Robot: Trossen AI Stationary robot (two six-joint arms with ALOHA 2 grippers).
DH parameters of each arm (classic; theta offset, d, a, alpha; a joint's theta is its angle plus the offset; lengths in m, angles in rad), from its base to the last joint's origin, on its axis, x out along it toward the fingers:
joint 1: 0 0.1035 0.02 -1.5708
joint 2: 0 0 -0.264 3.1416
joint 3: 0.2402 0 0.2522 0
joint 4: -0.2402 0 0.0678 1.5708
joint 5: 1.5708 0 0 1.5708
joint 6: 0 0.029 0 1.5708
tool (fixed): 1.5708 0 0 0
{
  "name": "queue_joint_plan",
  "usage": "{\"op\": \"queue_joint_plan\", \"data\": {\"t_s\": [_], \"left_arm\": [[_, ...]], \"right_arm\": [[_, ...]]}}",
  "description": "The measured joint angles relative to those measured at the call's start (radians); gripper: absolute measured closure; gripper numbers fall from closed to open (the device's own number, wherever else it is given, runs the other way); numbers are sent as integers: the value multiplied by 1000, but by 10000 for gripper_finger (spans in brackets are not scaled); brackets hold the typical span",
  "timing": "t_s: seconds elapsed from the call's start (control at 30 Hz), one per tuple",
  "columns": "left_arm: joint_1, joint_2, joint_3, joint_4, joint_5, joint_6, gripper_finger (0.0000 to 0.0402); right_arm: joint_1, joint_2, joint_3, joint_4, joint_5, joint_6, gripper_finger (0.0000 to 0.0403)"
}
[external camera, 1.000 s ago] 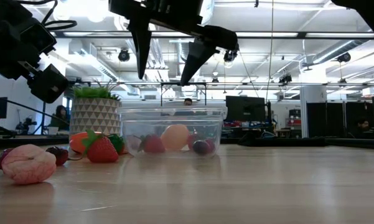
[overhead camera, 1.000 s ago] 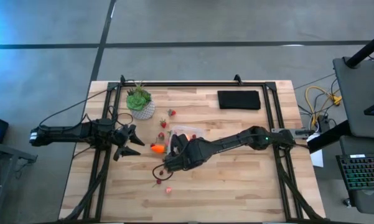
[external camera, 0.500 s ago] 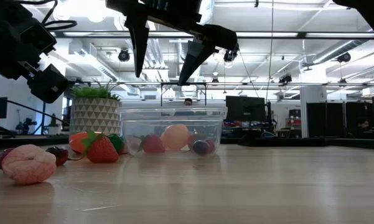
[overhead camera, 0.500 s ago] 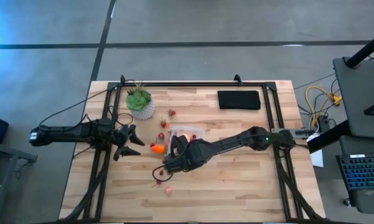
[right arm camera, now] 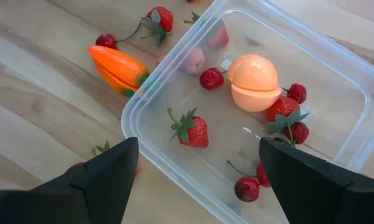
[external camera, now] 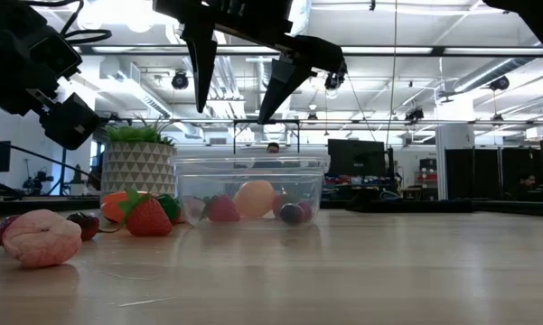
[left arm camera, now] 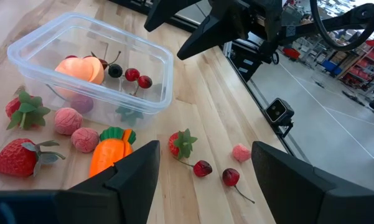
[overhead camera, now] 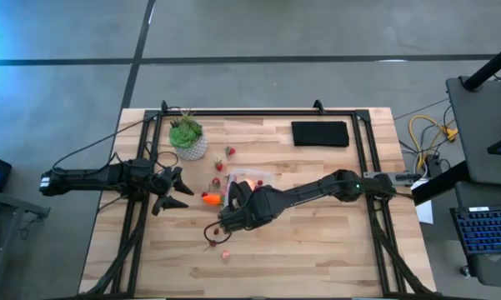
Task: Pick and placing Produce into tupperware
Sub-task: Put the strawberry into the transparent container
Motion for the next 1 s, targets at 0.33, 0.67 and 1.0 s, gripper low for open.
{"op": "queue_joint_plan", "data": {"t_s": [0.33, 0.67, 1.0], "left_arm": [[0, 0, 0, 0, 0, 0, 162], [0, 0, 0, 0, 0, 0, 162], [0, 0, 0, 0, 0, 0, 162]], "right_arm": [[-38, 0, -2, 1, -4, -13, 78], [-181, 0, 1, 181, -61, -333, 78], [-297, 0, 2, 280, -189, -470, 79]]}}
